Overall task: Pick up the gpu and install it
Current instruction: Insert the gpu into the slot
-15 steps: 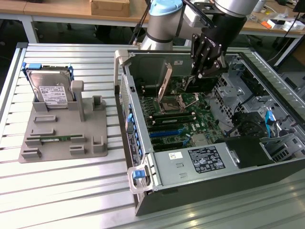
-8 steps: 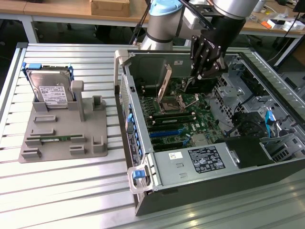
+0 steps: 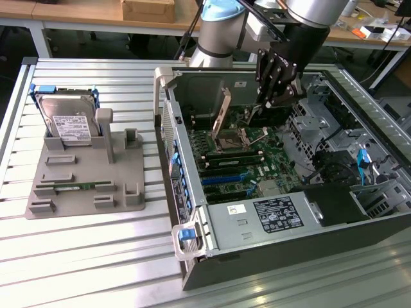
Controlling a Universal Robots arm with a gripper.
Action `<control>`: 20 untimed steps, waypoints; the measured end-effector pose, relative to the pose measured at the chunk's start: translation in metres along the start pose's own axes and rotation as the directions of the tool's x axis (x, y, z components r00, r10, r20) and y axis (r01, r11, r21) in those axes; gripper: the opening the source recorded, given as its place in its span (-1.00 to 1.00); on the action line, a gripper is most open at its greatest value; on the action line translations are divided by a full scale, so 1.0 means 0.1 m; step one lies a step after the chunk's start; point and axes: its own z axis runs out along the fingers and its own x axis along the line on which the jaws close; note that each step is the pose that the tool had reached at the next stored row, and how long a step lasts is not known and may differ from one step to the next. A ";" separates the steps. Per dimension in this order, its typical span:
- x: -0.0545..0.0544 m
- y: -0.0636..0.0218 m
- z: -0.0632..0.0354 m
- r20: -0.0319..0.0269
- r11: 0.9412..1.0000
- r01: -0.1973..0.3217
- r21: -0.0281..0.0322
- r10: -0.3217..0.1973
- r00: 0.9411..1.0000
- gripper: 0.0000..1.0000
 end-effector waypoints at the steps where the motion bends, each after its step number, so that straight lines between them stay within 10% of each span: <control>1: 0.00 0.000 0.005 0.000 1.000 0.000 0.000 0.000 1.000 -0.48; 20: 0.00 -0.005 0.101 0.000 1.000 0.000 0.000 0.000 1.000 -0.48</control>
